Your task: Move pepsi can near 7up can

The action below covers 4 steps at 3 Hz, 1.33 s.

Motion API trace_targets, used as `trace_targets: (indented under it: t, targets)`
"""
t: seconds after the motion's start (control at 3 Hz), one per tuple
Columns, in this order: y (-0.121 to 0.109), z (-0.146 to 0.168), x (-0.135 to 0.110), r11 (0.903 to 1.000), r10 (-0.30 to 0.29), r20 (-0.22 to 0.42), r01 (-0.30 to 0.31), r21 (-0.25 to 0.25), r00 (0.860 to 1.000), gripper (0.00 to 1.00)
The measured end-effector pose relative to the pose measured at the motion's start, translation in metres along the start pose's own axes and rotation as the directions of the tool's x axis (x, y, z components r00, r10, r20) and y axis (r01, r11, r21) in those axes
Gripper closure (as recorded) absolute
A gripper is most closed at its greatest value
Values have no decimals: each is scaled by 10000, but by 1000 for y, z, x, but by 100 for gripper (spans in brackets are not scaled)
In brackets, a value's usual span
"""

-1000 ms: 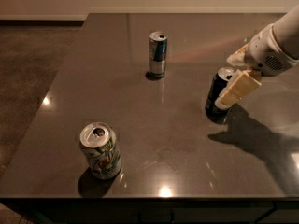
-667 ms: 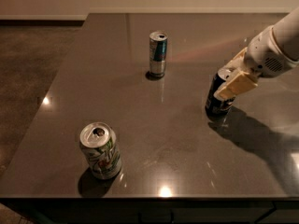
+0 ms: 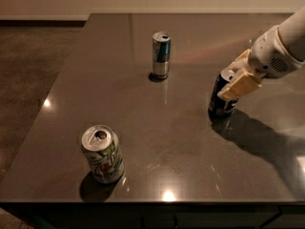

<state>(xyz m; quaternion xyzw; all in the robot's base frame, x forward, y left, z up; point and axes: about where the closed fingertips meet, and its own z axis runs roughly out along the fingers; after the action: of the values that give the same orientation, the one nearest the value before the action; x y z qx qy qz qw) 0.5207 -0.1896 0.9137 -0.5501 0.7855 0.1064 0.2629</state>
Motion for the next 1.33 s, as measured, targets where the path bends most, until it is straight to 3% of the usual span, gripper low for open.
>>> trace_targets:
  t: [0.33, 0.67, 1.0, 1.33]
  targets:
    - [12, -7, -20, 9984, -493, 365, 502, -242, 9981, 100]
    - [35, -14, -45, 9883, -1345, 720, 1390, -624, 9883, 100]
    - [65, -18, -67, 9670, -2227, 1097, 2337, -1010, 9687, 100]
    - [102, -13, -90, 9325, -3098, 1486, 3306, -1451, 9391, 100]
